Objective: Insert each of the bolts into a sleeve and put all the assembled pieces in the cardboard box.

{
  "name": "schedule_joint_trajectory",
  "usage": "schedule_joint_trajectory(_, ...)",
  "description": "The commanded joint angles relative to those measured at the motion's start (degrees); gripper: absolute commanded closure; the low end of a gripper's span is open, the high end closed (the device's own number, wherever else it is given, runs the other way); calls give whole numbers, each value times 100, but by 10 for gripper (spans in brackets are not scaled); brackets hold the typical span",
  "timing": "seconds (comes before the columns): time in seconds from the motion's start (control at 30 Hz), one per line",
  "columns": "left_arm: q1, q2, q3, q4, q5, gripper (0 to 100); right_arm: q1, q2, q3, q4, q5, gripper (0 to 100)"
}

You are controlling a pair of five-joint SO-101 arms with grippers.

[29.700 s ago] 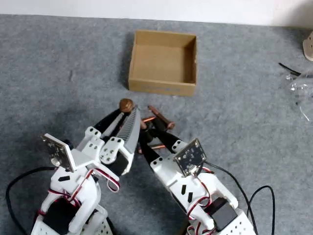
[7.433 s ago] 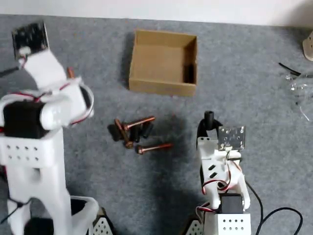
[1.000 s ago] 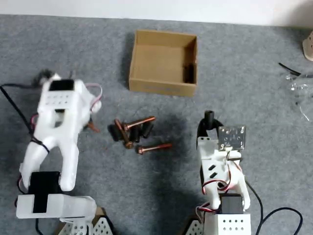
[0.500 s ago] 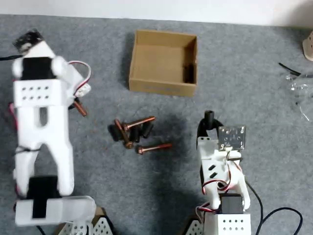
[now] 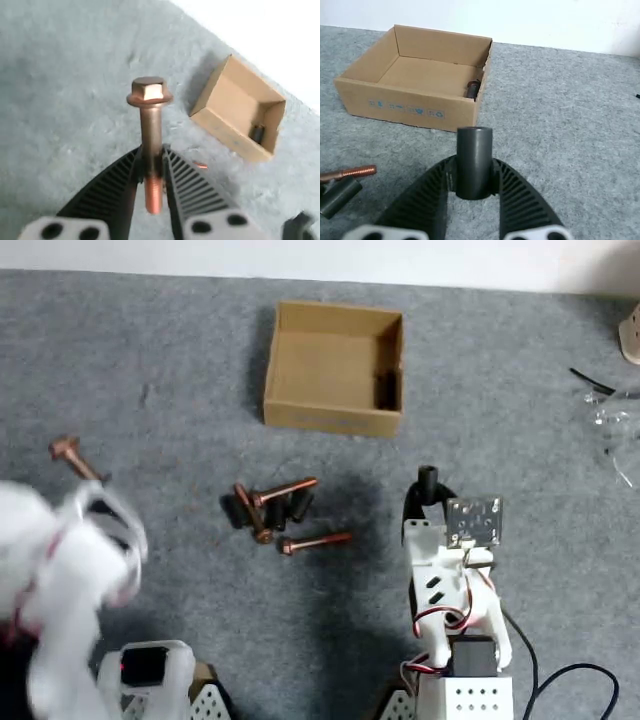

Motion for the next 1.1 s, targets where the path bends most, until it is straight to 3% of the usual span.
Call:
schedule_joint_trajectory(0.0,-4,-1156,1086,-484,-484,995,66,-127,462,-224,-53,994)
schedule_joint_trajectory(0.23,4,-3002,4040,-1969,-580,995,66,-127,453,-224,-53,994)
schedule_joint_trajectory(0.4,-4,-4259,6035,-4088,-580,995,57,-127,444,-224,-53,994)
schedule_joint_trajectory(0.53,48,-3978,6826,-5556,-545,995,31,-127,462,-224,-53,994)
schedule_joint_trajectory(0.63,576,-3969,7451,-6655,-554,993,13,-127,462,-224,-53,994)
schedule_joint_trajectory(0.8,2229,-3969,8462,-8545,-563,994,-215,-127,470,-224,-53,994)
schedule_joint_trajectory(0.9,2475,-3969,8681,-8607,-580,994,-189,-127,444,-189,-53,994)
schedule_joint_trajectory(1.07,2132,-3969,8734,-7719,-563,995,-215,-136,426,-127,-62,994)
